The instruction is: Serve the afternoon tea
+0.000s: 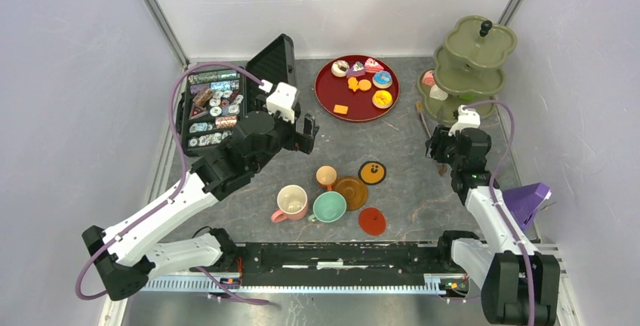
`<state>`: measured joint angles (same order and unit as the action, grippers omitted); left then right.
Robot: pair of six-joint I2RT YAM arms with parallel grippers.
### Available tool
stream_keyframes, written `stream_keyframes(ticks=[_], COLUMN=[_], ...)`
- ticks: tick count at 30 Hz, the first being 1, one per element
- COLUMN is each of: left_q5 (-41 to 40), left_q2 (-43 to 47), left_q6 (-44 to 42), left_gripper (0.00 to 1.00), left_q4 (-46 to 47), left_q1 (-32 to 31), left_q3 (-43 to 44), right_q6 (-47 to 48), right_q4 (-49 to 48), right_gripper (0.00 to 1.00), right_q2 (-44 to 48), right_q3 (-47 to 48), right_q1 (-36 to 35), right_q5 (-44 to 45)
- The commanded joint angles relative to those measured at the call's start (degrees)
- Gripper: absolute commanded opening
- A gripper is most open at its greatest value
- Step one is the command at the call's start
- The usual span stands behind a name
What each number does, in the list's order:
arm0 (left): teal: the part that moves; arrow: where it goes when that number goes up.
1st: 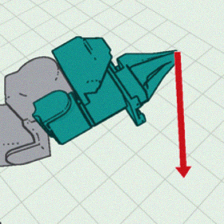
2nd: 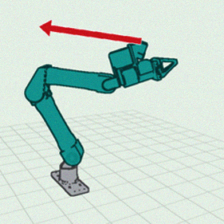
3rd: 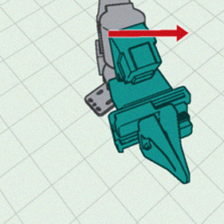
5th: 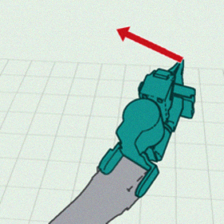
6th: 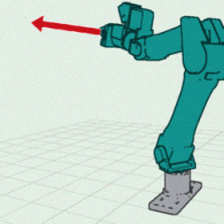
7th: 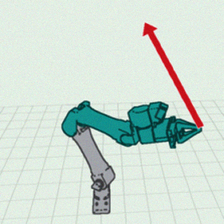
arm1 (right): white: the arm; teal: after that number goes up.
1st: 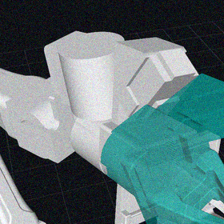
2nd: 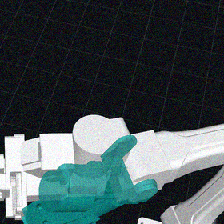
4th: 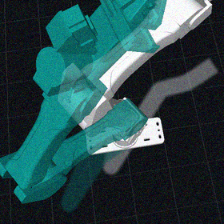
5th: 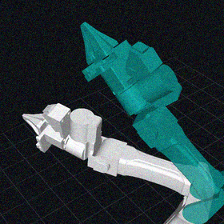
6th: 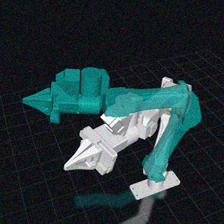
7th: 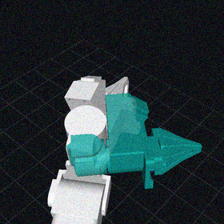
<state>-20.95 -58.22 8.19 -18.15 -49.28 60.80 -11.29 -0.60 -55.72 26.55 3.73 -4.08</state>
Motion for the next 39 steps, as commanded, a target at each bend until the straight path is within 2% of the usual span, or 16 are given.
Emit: stream_keyframes(ticks=[1, 4, 9, 16, 21, 27, 33, 39], left_q5=[-0.57, 1.63, 7.01, 2.27, -0.29, -3.3, -6.41, -7.08], left_q2=[0.55, 0.37, 1.29, -0.85, -1.59, -2.85, -3.49, -3.9], left_q6=[2.36, 5.34, 7.79, 2.34, -1.12, -3.85, -5.18, -5.72], left_gripper=[1.0, 1.0, 1.0, 1.0, 1.0, 1.0, 1.0, 1.0], left_q4=[-1.78, -4.77, -4.0, -1.55, 2.82, 4.67, 5.32, 5.32], left_q1=[-0.29, -0.17, -0.25, -0.2, -0.11, -0.03, -0.03, 0.06], left_q3=[5.54, 9.54, 11.53, 8.39, 3.81, 0.9, 0.3, 0.11], right_q6=[2.54, 7.38, 13.65, 19.52, 23.91, 29.67, 32.46, 33.51], right_q4=[-3.69, -3.97, 3.15, 10.93, 16.08, 21.49, 23.44, 24.45], right_gripper=[0.6, 0.6, 0.6, 0.6, 0.6, 0.58, 0.51, 0.47], right_q2=[0.6, -4.9, -18.84, -35.58, -45.11, -53.87, -60.5, -63.95], right_q3=[3.35, 10.1, 27.9, 49.78, 61.73, 71.25, 77.78, 80.72], right_q1=[-4.18, -8.35, -11.23, -11.85, -12.39, -14.27, -16.01, -16.72], right_q5=[-3.55, -5.89, -6.31, -6.34, -2.97, 1.85, 5.55, 7.53])
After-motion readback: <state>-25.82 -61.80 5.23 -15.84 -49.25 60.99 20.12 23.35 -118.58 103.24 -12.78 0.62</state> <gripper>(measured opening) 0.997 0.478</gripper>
